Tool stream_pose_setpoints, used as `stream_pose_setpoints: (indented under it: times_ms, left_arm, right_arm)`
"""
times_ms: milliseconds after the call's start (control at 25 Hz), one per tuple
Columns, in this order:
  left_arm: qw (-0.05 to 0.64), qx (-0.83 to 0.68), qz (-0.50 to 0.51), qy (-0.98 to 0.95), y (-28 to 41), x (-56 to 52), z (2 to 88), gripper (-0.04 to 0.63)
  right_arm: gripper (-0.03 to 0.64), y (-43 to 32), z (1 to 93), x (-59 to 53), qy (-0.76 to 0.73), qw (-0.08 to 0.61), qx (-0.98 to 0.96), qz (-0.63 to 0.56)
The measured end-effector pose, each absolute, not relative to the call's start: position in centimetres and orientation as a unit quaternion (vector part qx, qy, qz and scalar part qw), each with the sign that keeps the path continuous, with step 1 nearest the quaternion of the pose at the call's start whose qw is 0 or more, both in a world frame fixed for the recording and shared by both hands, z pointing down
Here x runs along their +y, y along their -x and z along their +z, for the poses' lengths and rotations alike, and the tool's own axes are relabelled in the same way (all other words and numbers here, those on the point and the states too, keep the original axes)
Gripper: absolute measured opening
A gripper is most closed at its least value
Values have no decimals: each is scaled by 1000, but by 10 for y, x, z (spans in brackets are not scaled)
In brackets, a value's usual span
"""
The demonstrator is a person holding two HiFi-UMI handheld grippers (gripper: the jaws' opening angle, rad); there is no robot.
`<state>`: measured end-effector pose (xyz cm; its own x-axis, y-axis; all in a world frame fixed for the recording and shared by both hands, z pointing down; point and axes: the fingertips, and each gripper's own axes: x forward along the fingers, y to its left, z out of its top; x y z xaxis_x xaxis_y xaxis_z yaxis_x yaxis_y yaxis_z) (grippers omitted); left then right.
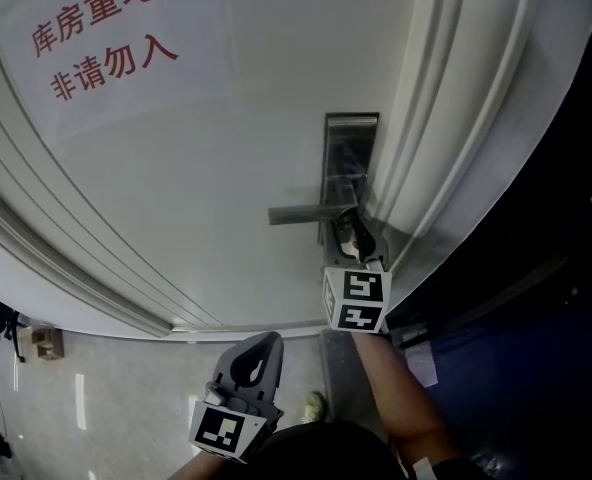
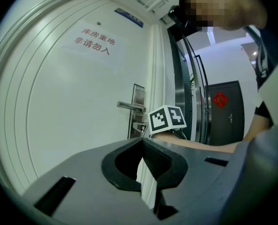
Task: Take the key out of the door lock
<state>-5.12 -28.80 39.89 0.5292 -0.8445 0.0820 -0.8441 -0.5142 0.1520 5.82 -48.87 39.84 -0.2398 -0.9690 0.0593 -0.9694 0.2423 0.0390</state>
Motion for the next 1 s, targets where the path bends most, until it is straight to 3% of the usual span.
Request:
stream_pose_setpoints:
  times_ms: [200,1000]
  left_arm:
    - [87,-489,-2,-868,53,-288,398,5]
    - [88,-491,-7,-866,57,-284,397,5]
  right_arm:
    - [140,-57,397,-491,-618,37,-785,4]
    - [137,-58,398,-482,-628,22,-777,26]
